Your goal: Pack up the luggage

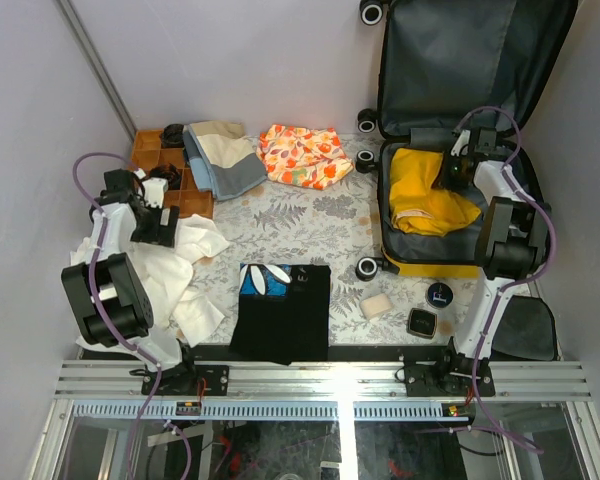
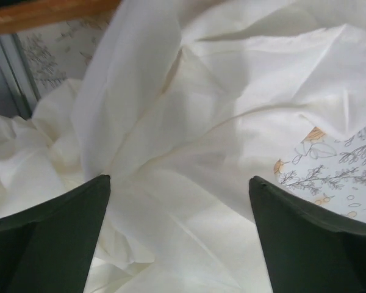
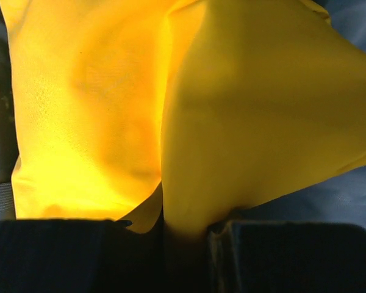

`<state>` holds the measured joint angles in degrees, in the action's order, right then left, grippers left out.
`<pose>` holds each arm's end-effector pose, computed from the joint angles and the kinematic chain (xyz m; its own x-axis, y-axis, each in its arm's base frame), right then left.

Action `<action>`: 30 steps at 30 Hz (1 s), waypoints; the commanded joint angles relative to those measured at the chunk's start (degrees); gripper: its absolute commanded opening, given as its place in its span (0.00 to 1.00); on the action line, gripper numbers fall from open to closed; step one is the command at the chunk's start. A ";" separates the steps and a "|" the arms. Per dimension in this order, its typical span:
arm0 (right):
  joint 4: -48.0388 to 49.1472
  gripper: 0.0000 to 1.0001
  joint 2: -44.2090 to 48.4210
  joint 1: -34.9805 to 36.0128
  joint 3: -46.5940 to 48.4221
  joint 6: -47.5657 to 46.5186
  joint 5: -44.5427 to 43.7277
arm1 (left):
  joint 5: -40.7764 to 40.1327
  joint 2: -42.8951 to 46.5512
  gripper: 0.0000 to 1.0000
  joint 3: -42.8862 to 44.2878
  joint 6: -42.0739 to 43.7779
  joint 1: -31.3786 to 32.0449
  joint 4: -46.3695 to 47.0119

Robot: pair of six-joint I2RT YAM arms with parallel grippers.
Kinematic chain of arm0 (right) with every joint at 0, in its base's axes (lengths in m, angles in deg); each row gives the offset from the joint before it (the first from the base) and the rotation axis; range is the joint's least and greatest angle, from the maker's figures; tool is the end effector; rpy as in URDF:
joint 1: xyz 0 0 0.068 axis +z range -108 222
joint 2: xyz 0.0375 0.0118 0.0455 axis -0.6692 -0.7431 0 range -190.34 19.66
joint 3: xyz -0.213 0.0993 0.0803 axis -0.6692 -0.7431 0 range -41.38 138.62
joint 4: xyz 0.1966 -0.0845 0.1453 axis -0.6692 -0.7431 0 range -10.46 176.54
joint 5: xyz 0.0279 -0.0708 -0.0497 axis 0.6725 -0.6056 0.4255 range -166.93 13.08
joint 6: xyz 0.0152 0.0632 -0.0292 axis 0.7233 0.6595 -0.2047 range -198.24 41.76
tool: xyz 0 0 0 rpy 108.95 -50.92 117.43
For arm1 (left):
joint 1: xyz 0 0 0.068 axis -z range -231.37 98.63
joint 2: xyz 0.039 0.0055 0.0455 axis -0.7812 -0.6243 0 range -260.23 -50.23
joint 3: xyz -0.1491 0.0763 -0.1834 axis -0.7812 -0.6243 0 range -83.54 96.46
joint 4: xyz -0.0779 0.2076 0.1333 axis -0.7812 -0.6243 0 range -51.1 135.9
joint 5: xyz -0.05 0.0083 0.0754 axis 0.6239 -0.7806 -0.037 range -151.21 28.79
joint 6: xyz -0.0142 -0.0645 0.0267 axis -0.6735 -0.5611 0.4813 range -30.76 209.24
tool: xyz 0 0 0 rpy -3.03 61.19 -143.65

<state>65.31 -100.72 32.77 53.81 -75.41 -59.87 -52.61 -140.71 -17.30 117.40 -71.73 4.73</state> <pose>0.4715 -0.0592 0.1765 -0.7164 0.1643 -0.6781 -0.0109 0.9691 0.2463 0.3053 0.1039 0.1875 -0.8864 0.1688 -0.4311 0.1504 0.9856 0.0767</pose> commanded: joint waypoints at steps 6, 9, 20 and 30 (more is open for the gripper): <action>-1.96 0.63 2.90 -4.95 6.15 -2.99 2.90 | 9.78 3.46 1.00 8.51 2.36 -0.24 -2.11; -4.18 0.94 3.65 -5.33 9.91 -6.13 4.42 | 11.61 3.72 1.00 10.17 2.00 -0.23 -1.08; -15.50 0.99 9.18 -5.31 19.93 -16.13 10.05 | 28.48 -0.74 1.00 18.78 18.88 10.84 -18.44; -18.89 0.99 19.76 -5.33 12.17 -13.92 21.67 | 29.66 -12.22 1.00 13.10 21.28 39.20 -18.96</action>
<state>48.87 -85.81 27.11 68.37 -89.64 -44.30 -24.85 -148.56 -2.11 136.35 -36.71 -11.38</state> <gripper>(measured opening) 0.993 0.997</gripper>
